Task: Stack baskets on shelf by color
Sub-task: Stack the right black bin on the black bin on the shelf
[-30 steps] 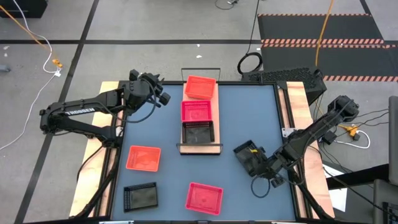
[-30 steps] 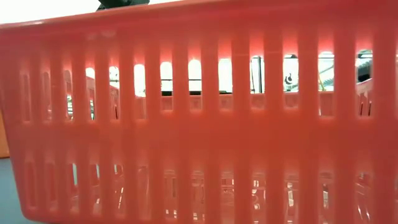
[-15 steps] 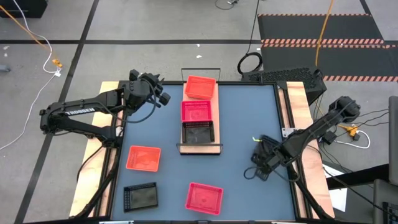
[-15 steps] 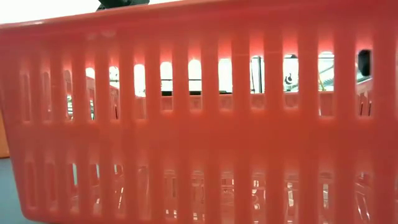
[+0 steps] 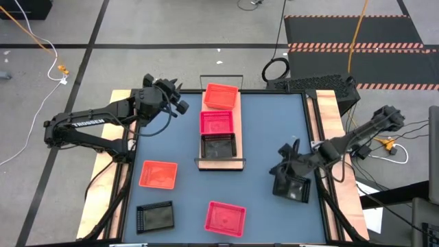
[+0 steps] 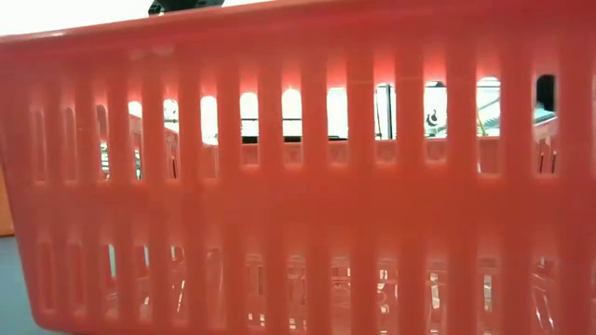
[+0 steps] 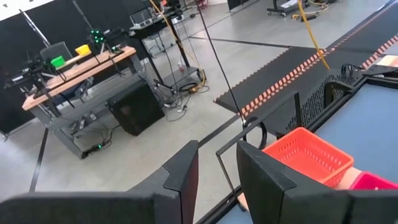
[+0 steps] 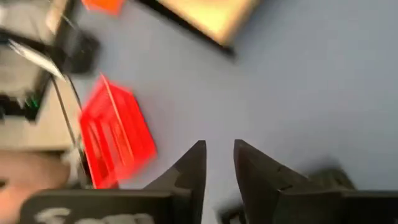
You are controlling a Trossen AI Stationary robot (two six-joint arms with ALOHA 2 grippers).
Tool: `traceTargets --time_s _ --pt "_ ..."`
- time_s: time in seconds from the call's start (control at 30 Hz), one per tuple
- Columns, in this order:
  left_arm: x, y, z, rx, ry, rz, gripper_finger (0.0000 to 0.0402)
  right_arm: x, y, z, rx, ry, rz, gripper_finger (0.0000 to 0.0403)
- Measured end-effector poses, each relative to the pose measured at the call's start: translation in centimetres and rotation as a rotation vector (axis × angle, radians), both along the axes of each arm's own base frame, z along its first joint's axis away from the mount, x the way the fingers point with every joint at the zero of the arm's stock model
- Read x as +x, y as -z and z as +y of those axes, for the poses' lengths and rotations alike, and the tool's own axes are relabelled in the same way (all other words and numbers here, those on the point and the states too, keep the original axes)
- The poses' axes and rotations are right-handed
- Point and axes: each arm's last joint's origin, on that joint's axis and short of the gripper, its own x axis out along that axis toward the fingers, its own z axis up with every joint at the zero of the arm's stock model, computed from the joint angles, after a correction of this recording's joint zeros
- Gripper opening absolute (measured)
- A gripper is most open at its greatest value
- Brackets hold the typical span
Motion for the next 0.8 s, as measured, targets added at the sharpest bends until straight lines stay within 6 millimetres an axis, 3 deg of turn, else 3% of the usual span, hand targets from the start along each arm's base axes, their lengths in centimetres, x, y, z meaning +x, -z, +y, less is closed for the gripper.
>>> traceTargets --time_s 0.27,0.53,0.67,0.8 --pt "0.0 0.0 0.0 0.006 0.003 0.014 0.0113 -2.9 1.4 1.0 0.361 -0.055 0.485 0.0006" --pt "0.0 0.0 0.0 0.010 0.005 0.022 0.0113 -3.8 2.1 2.0 0.486 -0.039 0.759 0.0001" --pt "0.0 0.0 0.0 0.013 0.006 0.024 0.0113 -3.5 0.4 2.6 0.465 -0.038 0.797 0.0001" --pt "0.1 -0.2 0.0 0.018 0.006 0.003 0.0113 -2.8 -2.9 2.8 0.330 -0.016 0.827 0.0000"
